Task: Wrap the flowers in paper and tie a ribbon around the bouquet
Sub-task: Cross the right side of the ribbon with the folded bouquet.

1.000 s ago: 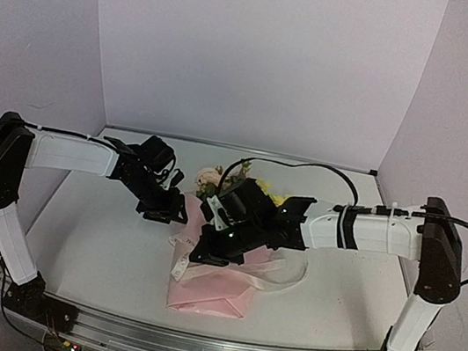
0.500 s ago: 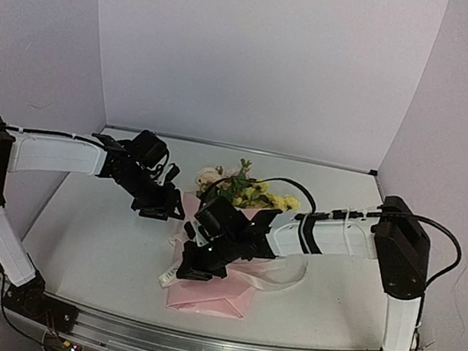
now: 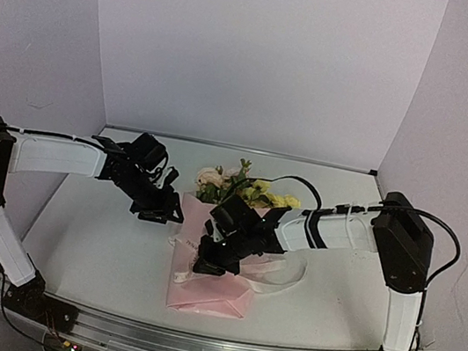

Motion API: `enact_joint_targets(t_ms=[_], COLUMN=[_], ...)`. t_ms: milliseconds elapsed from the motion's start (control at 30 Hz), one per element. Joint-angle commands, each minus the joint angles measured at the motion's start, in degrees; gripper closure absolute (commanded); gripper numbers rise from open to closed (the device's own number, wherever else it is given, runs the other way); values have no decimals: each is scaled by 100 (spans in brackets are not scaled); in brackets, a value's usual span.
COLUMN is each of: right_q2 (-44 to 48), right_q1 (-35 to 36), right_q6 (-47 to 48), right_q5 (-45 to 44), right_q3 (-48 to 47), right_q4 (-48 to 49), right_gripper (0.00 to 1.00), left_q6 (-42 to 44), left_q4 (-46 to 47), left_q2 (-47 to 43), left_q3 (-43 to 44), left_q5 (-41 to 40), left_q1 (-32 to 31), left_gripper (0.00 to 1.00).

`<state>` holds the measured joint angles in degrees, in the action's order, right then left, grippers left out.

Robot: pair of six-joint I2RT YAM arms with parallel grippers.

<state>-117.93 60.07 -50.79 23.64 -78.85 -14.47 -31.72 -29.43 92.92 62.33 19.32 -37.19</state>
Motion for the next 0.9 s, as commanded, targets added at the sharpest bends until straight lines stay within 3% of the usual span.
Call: enact_joint_targets(t_ms=[0, 267, 367, 567, 867], right_q2=[246, 124, 199, 349, 264], right_q1=[-48, -192, -193, -197, -405], right_q6=[-215, -437, -450, -432, -904], right_q5=[-198, -683, -1096, -1496, -1960], right_q3=[-38, -646, -792, -896, -1059], right_q4=[129, -245, -448, -812, -1074], right_gripper=[100, 96, 88, 62, 53], left_q6=[47, 78, 66, -11, -25], left_q4=[166, 183, 202, 289, 323], left_q2=[-18, 150, 210, 177, 24], left_q3=[155, 373, 449, 394, 241], left_q5=[63, 138, 147, 224, 217], left_q1=[-3, -8, -8, -4, -4], left_gripper=[48, 48, 48, 48, 49])
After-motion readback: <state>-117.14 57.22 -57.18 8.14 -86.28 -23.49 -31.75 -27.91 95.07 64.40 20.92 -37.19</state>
